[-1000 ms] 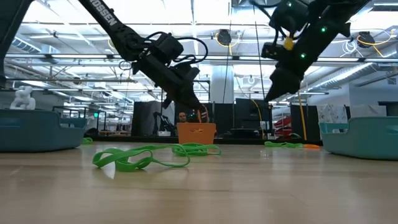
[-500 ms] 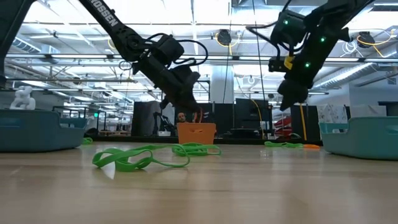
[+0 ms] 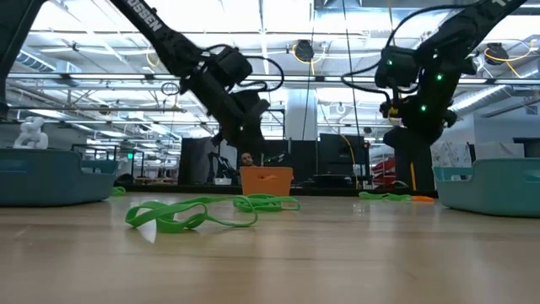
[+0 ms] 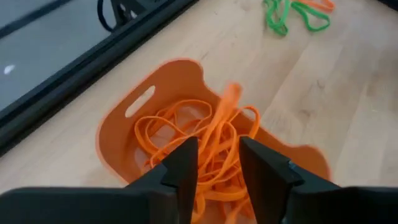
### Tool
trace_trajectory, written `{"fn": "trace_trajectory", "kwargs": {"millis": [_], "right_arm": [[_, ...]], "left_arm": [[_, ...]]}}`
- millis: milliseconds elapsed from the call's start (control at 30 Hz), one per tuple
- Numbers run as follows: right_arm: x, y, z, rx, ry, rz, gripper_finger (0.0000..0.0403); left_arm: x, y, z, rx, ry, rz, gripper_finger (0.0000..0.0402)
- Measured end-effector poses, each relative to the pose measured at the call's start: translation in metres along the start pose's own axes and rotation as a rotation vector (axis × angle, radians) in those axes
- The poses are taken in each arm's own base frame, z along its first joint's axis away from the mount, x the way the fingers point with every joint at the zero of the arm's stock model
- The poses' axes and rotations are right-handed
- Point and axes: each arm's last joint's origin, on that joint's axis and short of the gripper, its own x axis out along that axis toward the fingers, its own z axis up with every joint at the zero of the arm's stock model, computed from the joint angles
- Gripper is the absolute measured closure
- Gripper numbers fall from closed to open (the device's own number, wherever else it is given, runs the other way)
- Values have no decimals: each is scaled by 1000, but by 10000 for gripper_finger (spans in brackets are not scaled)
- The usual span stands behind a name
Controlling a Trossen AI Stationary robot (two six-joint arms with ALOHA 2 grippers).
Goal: Sort rubber bands into baskets
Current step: Put the orange rubber band into the orange bin
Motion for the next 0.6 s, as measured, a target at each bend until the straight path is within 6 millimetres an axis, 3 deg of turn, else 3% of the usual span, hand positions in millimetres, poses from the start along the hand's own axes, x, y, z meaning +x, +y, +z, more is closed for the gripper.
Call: {"fn": "trace_trajectory", "kwargs": {"millis": [133, 300, 600], "right_arm": [[8, -9, 1, 80, 46, 37, 390], [22, -25, -2, 143, 160, 97, 351], [49, -38, -3, 157, 235, 72, 262]], "left_arm": [[-17, -2, 23, 15, 4, 6, 272], [-36, -10, 38, 45, -33, -13, 271], [-54, -13, 36, 77, 32, -42, 271]]}}
